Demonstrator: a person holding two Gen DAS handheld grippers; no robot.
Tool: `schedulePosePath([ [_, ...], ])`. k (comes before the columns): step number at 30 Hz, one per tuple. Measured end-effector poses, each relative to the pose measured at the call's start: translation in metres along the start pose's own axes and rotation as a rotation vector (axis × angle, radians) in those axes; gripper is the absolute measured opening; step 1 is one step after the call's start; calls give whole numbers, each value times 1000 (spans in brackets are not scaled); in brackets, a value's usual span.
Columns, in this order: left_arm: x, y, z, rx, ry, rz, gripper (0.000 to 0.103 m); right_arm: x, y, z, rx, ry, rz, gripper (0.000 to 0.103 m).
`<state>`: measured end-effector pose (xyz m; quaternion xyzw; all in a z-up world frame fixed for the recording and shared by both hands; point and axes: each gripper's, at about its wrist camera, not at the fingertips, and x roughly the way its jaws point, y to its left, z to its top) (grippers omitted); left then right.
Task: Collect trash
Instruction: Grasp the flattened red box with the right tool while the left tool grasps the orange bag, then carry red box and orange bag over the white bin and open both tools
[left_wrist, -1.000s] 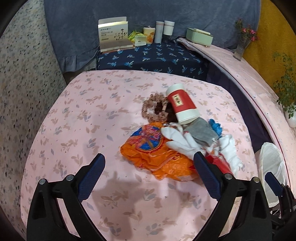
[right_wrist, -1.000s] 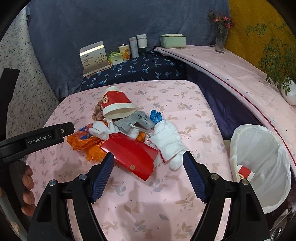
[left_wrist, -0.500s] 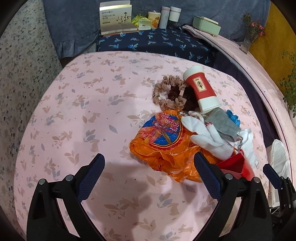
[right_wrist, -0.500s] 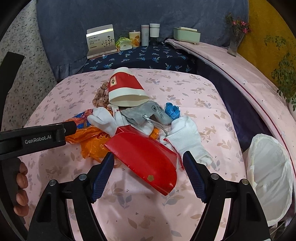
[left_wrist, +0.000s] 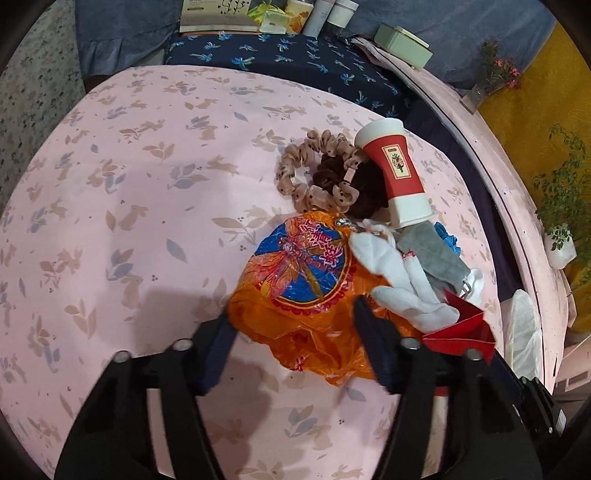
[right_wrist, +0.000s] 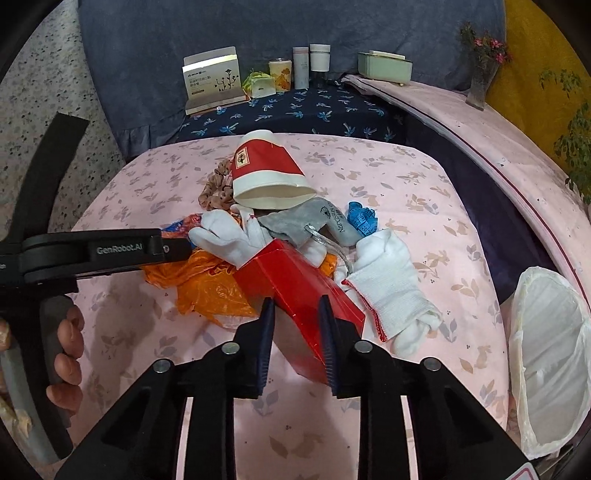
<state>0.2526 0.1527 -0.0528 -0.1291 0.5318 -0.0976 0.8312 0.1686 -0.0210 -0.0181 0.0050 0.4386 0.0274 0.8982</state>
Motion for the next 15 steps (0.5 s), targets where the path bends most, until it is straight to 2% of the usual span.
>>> schedulePosePath([
  [1,0,-1,0,2,-3,1,46,-3,-1,0,6,-4,7,18],
  [2,0,-2,-1,5,-5,0,30,-5,-2,0,10,-7,12,17],
  [3,0,-3,-2,10,-2,-2,23,-9,-3,0,14,-11,13,17],
  [4,-2,-3,-3,10,-6,-4,22,-13,-4,0,16,-20,12,17],
  [5,-6,-5,-4,9,-20,-3,15,-17,-4,0,19,-28,10,16],
  [6,-10,-6,-5,12,-30,1,12,-21,-6,1,23,-35,10,16],
  [15,-68,-35,-13,70,-147,15,10,-69,-29,9,79,-133,-8,12],
])
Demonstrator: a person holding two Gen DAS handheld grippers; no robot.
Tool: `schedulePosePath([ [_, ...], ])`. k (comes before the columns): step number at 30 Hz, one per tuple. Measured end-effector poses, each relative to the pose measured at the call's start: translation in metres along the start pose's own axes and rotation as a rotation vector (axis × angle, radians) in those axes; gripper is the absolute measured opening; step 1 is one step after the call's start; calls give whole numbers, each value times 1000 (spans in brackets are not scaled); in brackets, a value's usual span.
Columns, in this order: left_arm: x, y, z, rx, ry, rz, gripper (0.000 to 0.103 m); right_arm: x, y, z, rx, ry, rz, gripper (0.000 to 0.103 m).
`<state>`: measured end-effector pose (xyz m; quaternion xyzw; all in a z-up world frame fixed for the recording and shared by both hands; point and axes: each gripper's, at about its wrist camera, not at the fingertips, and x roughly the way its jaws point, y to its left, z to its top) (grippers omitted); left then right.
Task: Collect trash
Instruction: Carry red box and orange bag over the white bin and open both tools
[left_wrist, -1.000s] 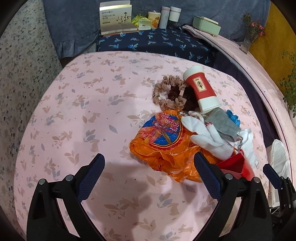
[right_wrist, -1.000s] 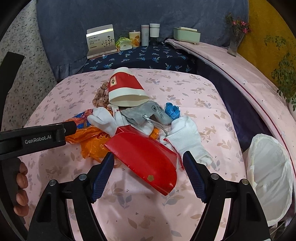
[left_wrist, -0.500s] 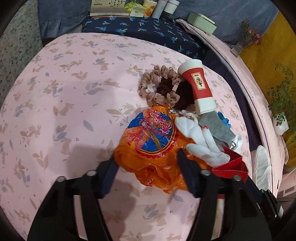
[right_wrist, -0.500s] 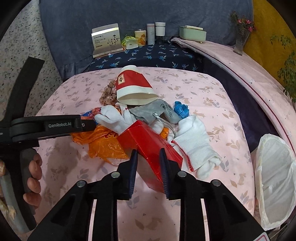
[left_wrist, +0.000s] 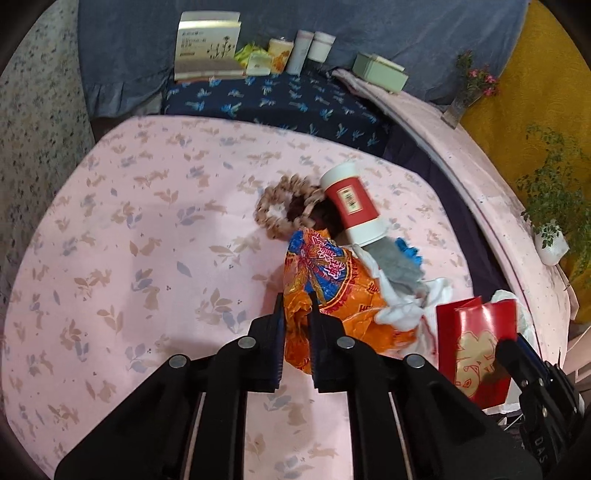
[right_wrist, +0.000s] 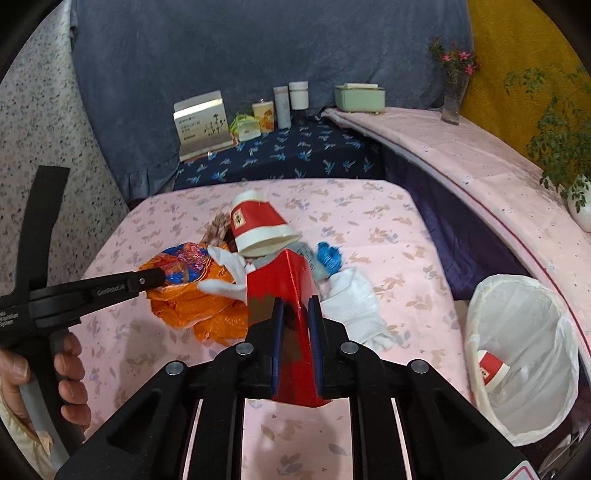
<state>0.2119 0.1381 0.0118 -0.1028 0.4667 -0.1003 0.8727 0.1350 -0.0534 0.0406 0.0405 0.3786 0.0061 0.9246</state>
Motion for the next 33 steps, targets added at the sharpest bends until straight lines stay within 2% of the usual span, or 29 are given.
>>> schedulePosePath([
  [6,-41,-33,2,75,-89,12,10,-33,-19,7,23,-76,-16,12],
  [16,-87,-107,-8,191,-179,-58,10,-87,-69,11,86,-199,-68,12],
  [24,-89,-169,-24,271,-188,-120,10,-116,-112,0,137,-253,-132,12],
  [33,-78,-227,-47,352,-181,-172,10,-133,-165,-14,207,-276,-200,12],
])
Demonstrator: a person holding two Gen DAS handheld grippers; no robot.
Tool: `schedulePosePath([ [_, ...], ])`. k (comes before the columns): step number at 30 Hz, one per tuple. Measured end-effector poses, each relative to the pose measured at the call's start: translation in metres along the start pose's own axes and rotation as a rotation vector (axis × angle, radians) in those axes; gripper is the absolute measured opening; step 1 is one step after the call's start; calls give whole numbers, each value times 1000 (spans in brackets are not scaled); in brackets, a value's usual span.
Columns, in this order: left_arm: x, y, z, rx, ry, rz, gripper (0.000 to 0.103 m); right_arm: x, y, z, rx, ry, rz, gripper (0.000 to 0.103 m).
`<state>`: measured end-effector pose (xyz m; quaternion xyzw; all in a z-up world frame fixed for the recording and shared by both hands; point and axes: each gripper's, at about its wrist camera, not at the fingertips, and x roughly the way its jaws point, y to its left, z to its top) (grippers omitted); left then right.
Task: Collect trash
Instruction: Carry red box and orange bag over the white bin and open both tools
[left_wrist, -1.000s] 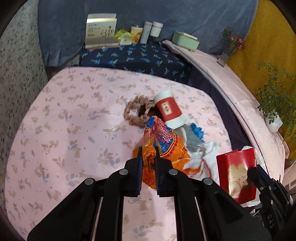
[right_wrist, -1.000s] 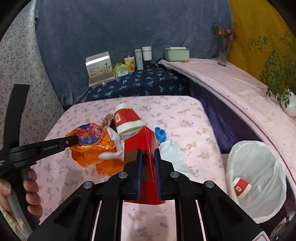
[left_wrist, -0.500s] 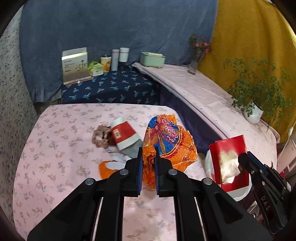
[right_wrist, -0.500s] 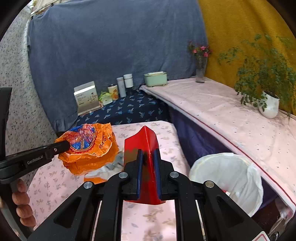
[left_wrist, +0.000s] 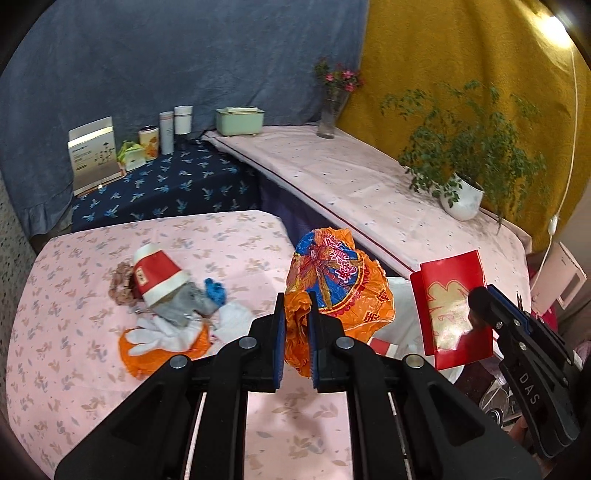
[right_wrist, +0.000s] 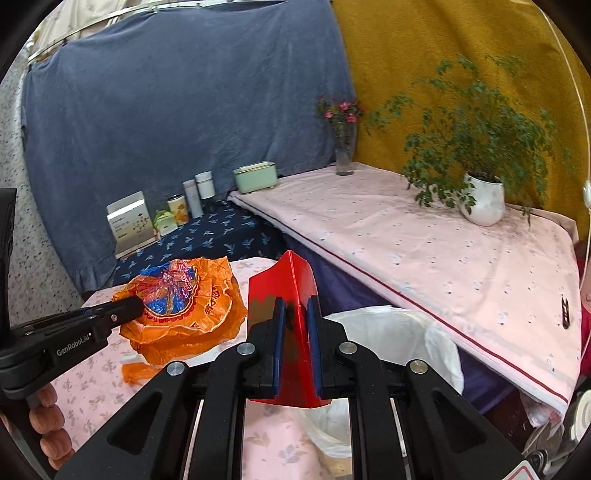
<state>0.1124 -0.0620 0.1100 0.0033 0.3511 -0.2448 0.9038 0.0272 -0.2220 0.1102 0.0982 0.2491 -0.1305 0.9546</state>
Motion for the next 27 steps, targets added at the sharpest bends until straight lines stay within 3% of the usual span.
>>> schedulePosePath([
  [14,37,-67,-11,97,29,-72,10,14,-72,-14,78,39,-100,12],
  [27,75,-102,-21,151,82,-111,10,36,-104,-28,117,85,-134,12],
])
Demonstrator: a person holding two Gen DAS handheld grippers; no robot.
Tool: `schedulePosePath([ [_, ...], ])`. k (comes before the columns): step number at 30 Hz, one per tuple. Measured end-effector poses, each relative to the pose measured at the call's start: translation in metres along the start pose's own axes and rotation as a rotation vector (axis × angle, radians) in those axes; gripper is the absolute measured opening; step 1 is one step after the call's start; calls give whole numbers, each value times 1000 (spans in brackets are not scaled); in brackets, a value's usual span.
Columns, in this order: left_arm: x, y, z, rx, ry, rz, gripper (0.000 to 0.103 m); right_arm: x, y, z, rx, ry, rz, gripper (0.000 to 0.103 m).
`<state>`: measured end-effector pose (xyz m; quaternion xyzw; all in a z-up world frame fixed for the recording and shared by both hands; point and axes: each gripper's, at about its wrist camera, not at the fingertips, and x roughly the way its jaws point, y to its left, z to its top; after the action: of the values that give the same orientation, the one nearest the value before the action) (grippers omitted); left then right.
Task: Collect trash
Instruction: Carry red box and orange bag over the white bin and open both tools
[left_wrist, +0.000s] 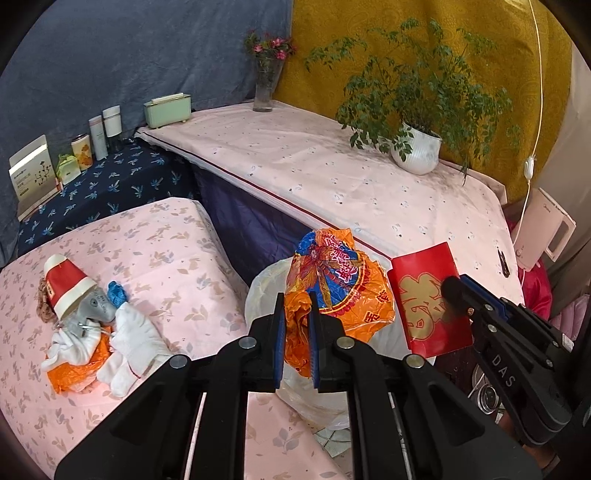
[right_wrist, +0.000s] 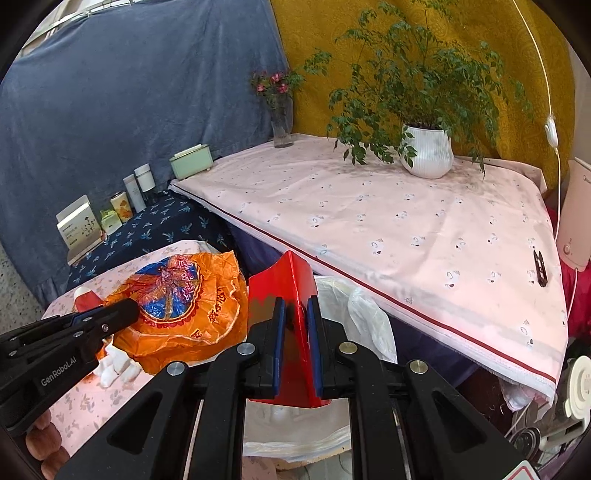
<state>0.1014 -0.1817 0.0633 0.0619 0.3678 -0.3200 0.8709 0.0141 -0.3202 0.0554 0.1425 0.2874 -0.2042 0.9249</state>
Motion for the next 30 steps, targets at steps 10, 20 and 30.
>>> schedulePosePath([
  [10,22,-8,-2,16,31,-17,11,18,-6,-4,17,28,-11,12],
  [20,22,-3,-2,-16,6,-7,63,19,-3,-4,11,14,-28,29],
  [30,12,10,-2,-43,-8,26,65,3,10,2,11,-33,-31,53],
])
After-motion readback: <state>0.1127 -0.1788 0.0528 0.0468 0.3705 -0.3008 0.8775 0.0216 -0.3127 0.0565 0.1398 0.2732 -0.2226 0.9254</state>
